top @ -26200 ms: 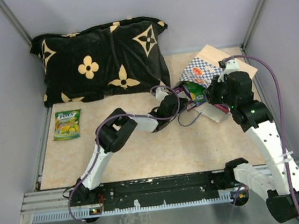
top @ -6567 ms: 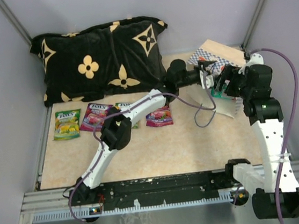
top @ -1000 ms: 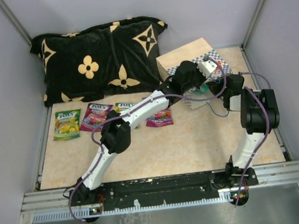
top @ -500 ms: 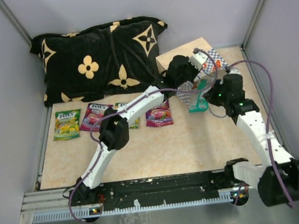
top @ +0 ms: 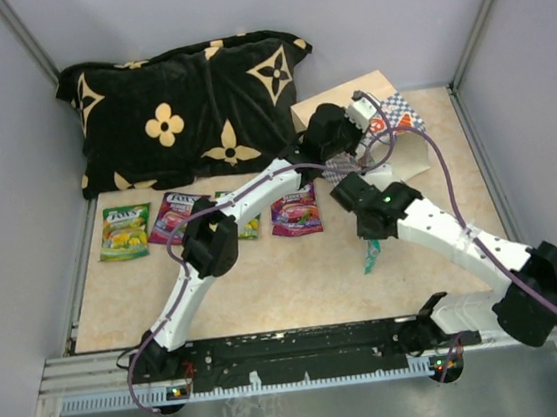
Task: Take the snacks out of the paper bag
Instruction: Place the snack at the center of the board.
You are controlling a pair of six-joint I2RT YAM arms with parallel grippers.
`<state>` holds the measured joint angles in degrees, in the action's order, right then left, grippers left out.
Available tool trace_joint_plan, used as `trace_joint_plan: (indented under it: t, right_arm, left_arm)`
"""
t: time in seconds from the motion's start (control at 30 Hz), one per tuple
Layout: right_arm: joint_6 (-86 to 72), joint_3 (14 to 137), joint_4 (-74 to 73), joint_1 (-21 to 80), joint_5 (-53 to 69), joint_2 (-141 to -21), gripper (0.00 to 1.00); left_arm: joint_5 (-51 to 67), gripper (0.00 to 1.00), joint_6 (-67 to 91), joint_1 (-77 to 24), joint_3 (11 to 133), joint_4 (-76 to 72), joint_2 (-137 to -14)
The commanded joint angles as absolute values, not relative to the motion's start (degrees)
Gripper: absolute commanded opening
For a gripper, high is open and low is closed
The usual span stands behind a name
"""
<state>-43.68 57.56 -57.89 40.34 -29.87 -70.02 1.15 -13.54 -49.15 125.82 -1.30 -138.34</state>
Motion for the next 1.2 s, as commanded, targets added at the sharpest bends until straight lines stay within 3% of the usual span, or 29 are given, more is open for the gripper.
trace_joint_plan:
  t: [0.0, 0.1, 0.2, 0.37, 0.53, 0.7, 0.93, 1.17]
  right_arm:
    - [-50.23, 63.6, -64.48, 45.55, -41.61, -75.08, 0.15]
    - [-46.61, 62.29, -55.26, 47.39, -35.78, -75.36, 0.37]
    - [-40.89, 58.98, -42.85, 47.9, -25.71, -70.96, 0.67]
    - [-38.06, 50.14, -27.01, 47.46, -16.24, -55.9, 0.91]
    - [-35.33, 45.6, -28.53, 39.25, -11.84, -48.65, 0.93]
    - [-31.26, 42.78, -29.22, 28.07, -3.03, -53.06, 0.8]
    - [-19.87, 49.98, -28.43, 27.63, -0.61, -67.96, 0.79]
    - [-16.53, 50.24, -23.96, 29.02, -5.93, -79.64, 0.77]
  left_arm:
    - [2.92, 0.0, -12.41, -47.86, 124.26, -1.3, -134.1]
    - [4.5, 0.0, -11.09, -47.32, 123.59, -1.66, -133.54]
    - [4.97, 0.0, -10.74, -46.75, 123.25, -1.76, -133.16]
    - [5.33, 0.0, -10.75, -45.77, 122.57, -1.63, -132.74]
    - [6.25, 0.0, -10.63, -45.43, 121.99, -1.76, -132.4]
    - [7.64, 0.0, -10.75, -45.43, 121.38, -2.04, -132.1]
    - [7.77, 0.0, -11.04, -45.35, 121.12, -1.69, -131.79]
    - [7.49, 0.0, -11.49, -45.18, 121.11, -0.7, -131.28]
